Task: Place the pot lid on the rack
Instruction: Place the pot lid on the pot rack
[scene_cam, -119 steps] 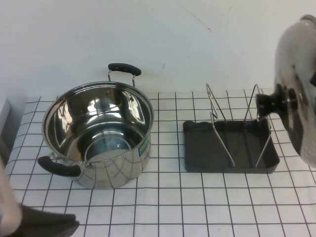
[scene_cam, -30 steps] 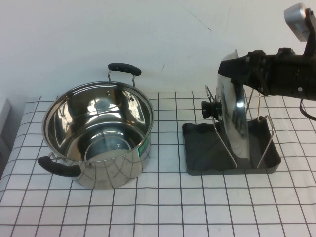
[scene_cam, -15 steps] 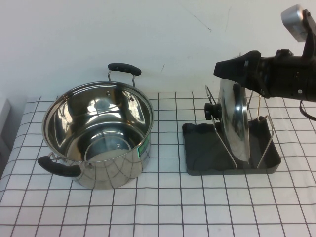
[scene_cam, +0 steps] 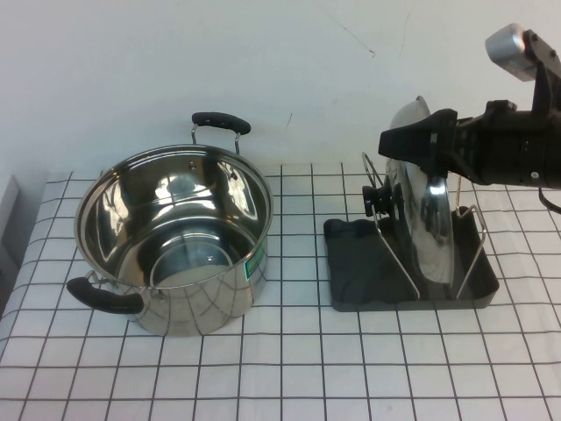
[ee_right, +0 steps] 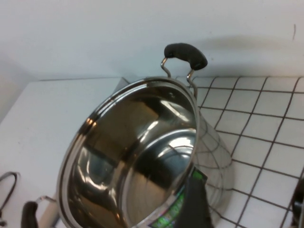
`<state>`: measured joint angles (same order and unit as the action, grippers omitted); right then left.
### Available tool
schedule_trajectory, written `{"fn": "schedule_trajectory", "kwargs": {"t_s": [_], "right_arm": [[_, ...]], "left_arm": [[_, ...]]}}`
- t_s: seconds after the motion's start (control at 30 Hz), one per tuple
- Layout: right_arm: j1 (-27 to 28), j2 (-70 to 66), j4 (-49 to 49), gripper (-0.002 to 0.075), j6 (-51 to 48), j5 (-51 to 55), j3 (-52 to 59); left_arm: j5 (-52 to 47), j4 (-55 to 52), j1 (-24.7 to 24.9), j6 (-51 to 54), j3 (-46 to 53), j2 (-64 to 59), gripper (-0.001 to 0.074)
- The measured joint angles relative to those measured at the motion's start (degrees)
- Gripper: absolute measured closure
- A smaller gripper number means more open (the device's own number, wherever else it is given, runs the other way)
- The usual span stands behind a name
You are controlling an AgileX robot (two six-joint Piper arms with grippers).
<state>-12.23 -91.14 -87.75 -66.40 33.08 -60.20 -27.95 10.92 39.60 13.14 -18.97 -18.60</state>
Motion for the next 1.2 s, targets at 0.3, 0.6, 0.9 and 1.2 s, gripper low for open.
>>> {"fn": "schedule_trajectory", "kwargs": {"t_s": [0.3, 0.6, 0.9, 1.2], "right_arm": [[2.4, 0.0, 3.4, 0.0226, 0.0, 1.9, 0.0], [2.6, 0.0, 5.3, 0.0226, 0.0, 2.5, 0.0], [6.9, 0.0, 6.0, 0.0226, 1.2, 6.8, 0.0], [11.9, 0.0, 7.6, 0.0226, 1.4, 12.2, 0.0]], "left_arm": [[-0.2, 0.1, 0.0, 0.0, 0.0, 0.0, 0.0737], [-0.2, 0.1, 0.0, 0.0, 0.0, 0.0, 0.0737], [-0.4, 0.1, 0.0, 0.0, 0.0, 0.0, 0.0736], [-0.5, 0.1, 0.0, 0.0, 0.0, 0.0, 0.0737]]}}
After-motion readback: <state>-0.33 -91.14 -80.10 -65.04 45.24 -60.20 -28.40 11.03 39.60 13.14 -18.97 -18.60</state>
